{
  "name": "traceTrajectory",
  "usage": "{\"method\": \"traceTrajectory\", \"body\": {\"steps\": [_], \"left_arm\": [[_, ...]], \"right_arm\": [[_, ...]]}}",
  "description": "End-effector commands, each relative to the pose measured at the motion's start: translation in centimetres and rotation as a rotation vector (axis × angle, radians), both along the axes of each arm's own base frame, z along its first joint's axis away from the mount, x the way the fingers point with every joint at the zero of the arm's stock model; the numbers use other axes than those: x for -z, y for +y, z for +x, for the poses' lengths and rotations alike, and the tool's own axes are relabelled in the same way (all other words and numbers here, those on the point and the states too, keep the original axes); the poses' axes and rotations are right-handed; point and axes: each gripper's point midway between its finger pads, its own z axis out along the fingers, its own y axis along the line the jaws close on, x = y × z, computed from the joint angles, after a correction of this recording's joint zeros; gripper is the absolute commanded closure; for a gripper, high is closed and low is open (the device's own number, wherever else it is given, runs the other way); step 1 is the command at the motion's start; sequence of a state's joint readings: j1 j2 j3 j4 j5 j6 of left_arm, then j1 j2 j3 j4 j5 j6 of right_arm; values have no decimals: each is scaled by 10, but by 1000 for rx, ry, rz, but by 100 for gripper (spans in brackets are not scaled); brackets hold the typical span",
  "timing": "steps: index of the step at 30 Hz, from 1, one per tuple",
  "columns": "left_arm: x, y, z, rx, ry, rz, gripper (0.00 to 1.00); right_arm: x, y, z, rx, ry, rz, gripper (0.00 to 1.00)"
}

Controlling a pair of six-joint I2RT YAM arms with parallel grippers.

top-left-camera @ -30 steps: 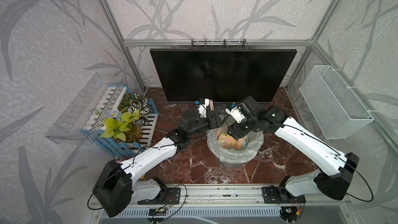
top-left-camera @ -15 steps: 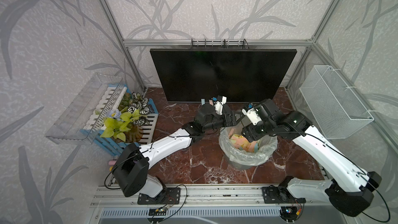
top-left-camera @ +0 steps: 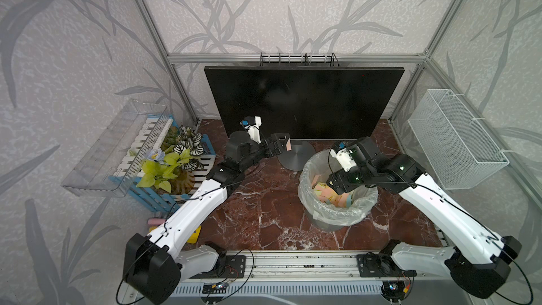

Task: Remove the sticky note from the monitor
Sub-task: Tear off the sticky note from the monitor.

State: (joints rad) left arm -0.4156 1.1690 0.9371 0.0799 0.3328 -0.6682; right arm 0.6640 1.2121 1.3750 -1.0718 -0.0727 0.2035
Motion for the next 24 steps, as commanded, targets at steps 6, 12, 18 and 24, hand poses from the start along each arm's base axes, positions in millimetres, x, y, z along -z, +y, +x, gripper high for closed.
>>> {"method": "traceTrajectory", "body": {"steps": [6, 12, 18, 24], "left_arm": [[88, 18, -9, 91, 26, 79, 0], [101, 6, -3, 171, -13, 91, 0], [110, 6, 9, 179, -55, 82, 0], [117, 8, 21, 174, -87, 56, 2]], "right_arm": [[-3, 1, 12, 78, -62, 59, 21], [-3, 0, 17, 96, -73, 72, 20], [-5, 0, 20, 92, -95, 70, 21], [1, -1, 20, 109, -92, 74, 21]]}}
